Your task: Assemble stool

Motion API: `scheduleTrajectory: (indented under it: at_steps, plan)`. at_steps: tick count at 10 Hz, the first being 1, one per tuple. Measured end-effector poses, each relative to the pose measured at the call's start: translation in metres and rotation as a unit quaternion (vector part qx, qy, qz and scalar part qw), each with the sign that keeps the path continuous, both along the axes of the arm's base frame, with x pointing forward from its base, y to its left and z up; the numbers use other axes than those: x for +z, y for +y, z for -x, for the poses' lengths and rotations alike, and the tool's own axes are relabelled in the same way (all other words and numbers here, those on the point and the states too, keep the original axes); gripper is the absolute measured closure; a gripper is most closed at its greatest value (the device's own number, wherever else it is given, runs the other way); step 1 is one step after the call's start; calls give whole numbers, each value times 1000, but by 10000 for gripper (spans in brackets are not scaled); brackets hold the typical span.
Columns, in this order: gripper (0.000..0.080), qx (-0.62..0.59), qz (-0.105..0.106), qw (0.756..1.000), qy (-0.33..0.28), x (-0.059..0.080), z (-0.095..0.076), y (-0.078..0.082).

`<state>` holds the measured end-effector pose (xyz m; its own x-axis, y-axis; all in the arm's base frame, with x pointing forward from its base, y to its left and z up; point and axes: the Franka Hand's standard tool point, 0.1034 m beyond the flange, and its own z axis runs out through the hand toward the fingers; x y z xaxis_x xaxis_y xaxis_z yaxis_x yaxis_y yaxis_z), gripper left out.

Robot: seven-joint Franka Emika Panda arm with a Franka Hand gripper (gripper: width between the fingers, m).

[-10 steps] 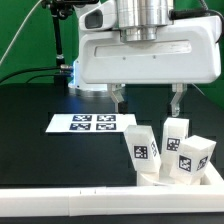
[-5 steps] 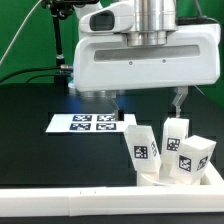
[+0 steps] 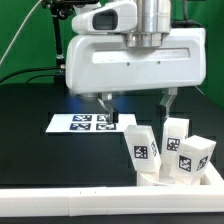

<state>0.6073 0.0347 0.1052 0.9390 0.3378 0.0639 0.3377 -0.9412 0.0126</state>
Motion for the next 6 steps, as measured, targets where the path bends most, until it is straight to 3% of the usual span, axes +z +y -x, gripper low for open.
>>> scheduleTrajectory:
  at_steps: [2, 3, 6]
  plan:
    - [151, 21, -8, 1000, 17, -5, -2, 10]
    - [151, 57, 0, 998, 15, -6, -2, 13]
    - [151, 146, 21, 989, 18, -6, -2, 1]
